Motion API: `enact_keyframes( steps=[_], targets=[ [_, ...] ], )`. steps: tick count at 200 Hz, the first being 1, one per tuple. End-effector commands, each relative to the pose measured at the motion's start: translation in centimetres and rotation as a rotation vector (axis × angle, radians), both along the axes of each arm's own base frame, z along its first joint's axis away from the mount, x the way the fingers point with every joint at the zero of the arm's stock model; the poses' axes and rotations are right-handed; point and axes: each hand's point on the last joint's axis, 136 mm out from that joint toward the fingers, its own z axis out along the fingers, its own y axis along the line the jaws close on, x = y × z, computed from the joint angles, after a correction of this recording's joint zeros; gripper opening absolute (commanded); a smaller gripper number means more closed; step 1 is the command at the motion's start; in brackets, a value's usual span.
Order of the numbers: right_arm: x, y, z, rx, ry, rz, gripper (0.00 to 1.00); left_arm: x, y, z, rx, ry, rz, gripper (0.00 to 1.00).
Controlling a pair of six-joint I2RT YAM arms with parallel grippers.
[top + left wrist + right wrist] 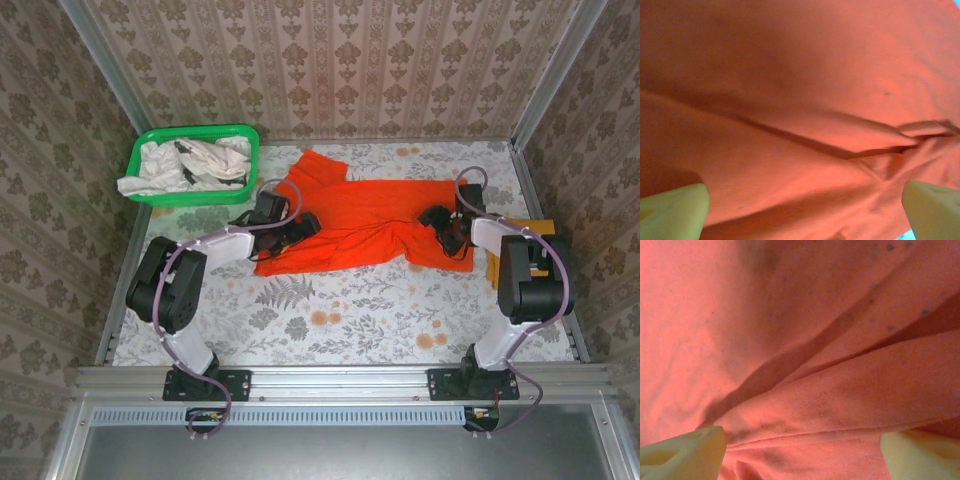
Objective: Fold and stack the t-shirts
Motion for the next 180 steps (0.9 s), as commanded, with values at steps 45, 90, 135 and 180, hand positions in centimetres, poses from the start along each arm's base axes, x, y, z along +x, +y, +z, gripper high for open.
enact_keyframes(
  steps=[45, 90, 135, 180],
  targets=[
    [-7.6, -2.2, -2.4, -0.027, 0.140, -0.016, 0.82, -3.7, 2.7, -2.1, 0.042, 0.089, 0.021, 1.00],
    [-11.2, -2.1, -2.3, -0.001, 0.161, -0.038, 0.83, -7.5, 2.5, -2.7, 0.056, 0.140, 0.006, 1.00],
    [-9.6, -1.2, 2.3, 0.026, 0.000, -0.001, 0.84, -4.3, 1.7, 2.6, 0.095, -0.014, -0.020, 1.00],
    [-4.7, 0.9, 8.4, -0.114, -0.224, 0.180, 0.86, 3.6, 2.1, 6.9, 0.204, -0.146, -0.032, 1.00]
  ],
)
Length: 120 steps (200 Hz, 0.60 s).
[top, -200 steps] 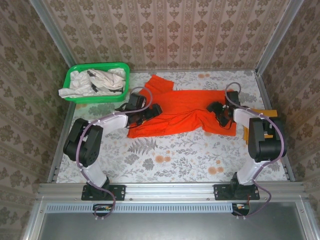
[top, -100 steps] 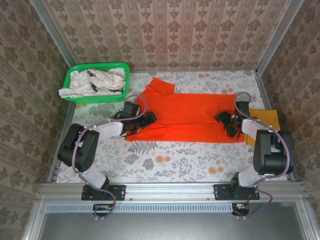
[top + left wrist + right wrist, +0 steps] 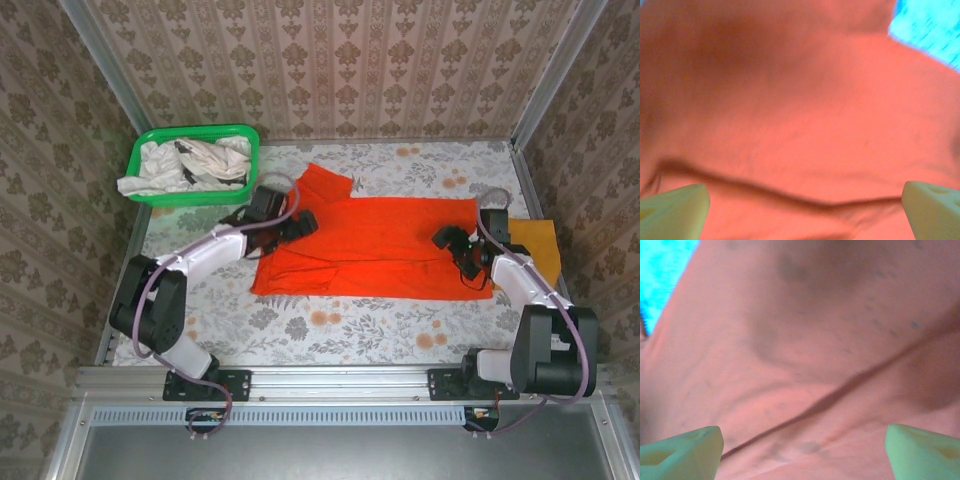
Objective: Fold and stack the t-shirts
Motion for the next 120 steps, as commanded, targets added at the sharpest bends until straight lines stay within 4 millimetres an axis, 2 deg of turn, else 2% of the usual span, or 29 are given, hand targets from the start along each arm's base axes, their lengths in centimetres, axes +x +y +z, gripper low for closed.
enact_keyframes(
  steps=[1, 10, 14, 24, 45, 64, 86, 109, 120],
  targets=[
    [3.0, 1.7, 3.7, -0.081, -0.136, 0.126, 0.85, 3.4, 1.8, 0.6, 0.108, -0.045, -0.002, 1.00],
    [4.4, 3.0, 4.6, -0.084, -0.179, 0.163, 0.85, 4.4, 1.4, 0.7, 0.110, -0.047, -0.015, 1.00],
    [5.1, 3.6, 4.8, -0.085, -0.192, 0.182, 0.85, 5.4, 2.6, 0.8, 0.111, -0.044, 0.010, 1.00],
    [7.1, 5.4, 5.4, -0.092, -0.227, 0.231, 0.85, 6.3, 3.1, 1.3, 0.113, -0.042, 0.012, 1.00],
    [11.3, 9.7, 5.6, -0.114, -0.250, 0.333, 0.85, 6.5, 3.9, 2.6, 0.109, -0.071, 0.022, 1.00],
    [15.0, 13.5, 4.9, -0.118, -0.247, 0.399, 0.83, 5.5, 4.8, 3.1, 0.116, -0.081, 0.031, 1.00],
    [18.6, 17.8, 3.4, -0.094, -0.237, 0.462, 0.75, 3.7, 6.0, 3.0, 0.123, -0.077, 0.054, 1.00],
    [21.1, 21.9, 1.2, -0.017, -0.212, 0.511, 0.62, 1.9, 7.2, 1.9, 0.131, -0.052, 0.078, 1.00],
    [22.3, 23.3, 0.2, 0.018, -0.205, 0.516, 0.60, 1.5, 7.5, 1.7, 0.129, -0.048, 0.086, 1.00]
  ],
)
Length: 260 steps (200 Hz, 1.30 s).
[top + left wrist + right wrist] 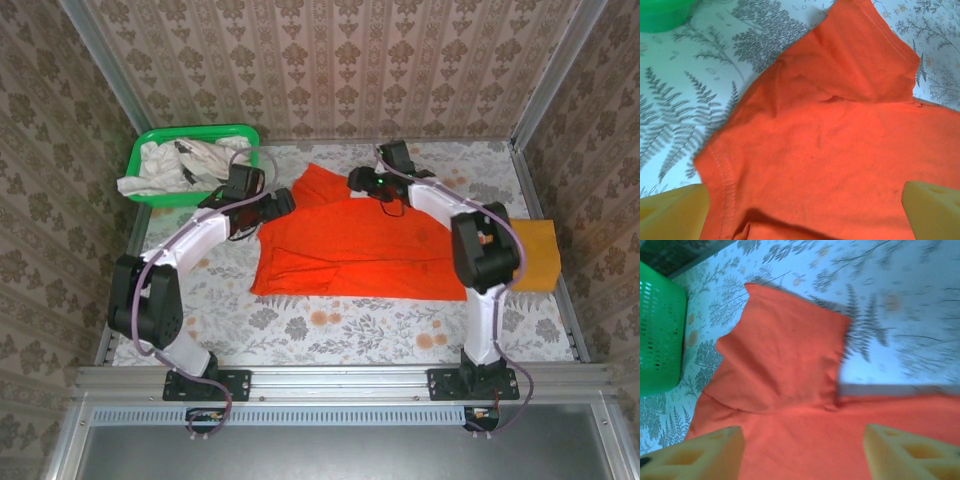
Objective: Fold and stack the t-shirts
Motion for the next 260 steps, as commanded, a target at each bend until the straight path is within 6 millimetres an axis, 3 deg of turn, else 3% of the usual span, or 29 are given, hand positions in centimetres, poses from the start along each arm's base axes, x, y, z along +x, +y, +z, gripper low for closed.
enact_keyframes(
  steps=[1, 28, 55, 81, 110, 131, 176, 215, 244, 260],
  targets=[
    [1.6, 3.0, -2.1, 0.058, 0.051, 0.034, 0.60, -1.3, 1.3, -0.3, 0.025, 0.010, 0.021, 1.00],
    [4.2, 4.1, -4.6, 0.091, 0.089, -0.002, 0.61, -1.5, 1.3, -0.6, 0.019, 0.016, 0.022, 1.00],
    [6.2, 2.9, -7.2, 0.060, 0.122, -0.084, 0.62, -1.0, 0.9, -0.2, 0.018, 0.008, 0.004, 1.00],
    [6.4, 1.7, -8.4, 0.044, 0.164, -0.137, 0.63, -0.1, 0.6, 0.1, 0.030, 0.000, -0.014, 1.00],
    [5.9, 1.5, -6.6, 0.052, 0.138, -0.135, 0.65, 1.7, 0.0, 0.1, 0.059, -0.001, -0.038, 1.00],
    [5.4, 1.4, -4.0, 0.067, 0.093, -0.128, 0.66, 3.6, -0.7, -0.4, 0.081, 0.015, -0.052, 0.98],
    [2.3, -0.8, 1.3, 0.064, -0.031, -0.139, 0.68, 8.5, -2.2, -2.4, 0.104, 0.093, -0.003, 0.81],
    [-2.4, -3.7, 2.7, 0.029, -0.062, -0.148, 0.69, 12.3, -4.1, -3.8, 0.104, 0.126, 0.028, 0.65],
    [-5.1, -6.1, 3.3, -0.002, -0.065, -0.167, 0.70, 14.4, -5.4, -5.1, 0.139, 0.150, 0.007, 0.61],
    [-5.9, -7.6, 3.5, -0.014, -0.069, -0.188, 0.70, 14.5, -5.5, -5.7, 0.177, 0.166, -0.017, 0.61]
  ],
)
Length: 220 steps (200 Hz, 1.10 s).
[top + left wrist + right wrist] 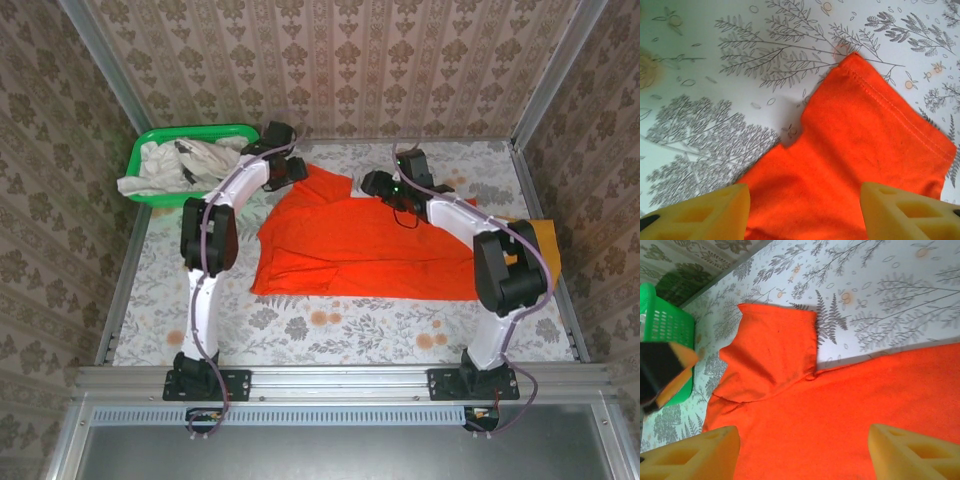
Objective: Fold and stack the t-shirts
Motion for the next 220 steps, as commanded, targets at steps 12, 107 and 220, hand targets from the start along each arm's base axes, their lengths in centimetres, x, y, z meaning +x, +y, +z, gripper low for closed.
enact_keyframes(
  steps=[12, 107, 220],
  targets=[
    [-1.5, -3.4, 0.5, -0.047, -0.023, -0.049, 0.70, -0.9, 0.1, -0.9, 0.090, 0.060, -0.050, 0.60],
    [-2.9, -5.4, -2.0, -0.013, 0.027, -0.089, 0.70, -0.6, 1.6, -3.7, 0.075, 0.084, -0.181, 0.44],
    [-2.8, -5.8, -2.4, -0.008, 0.041, -0.099, 0.70, -0.9, 1.0, -6.2, 0.082, 0.153, -0.238, 0.39]
  ],
)
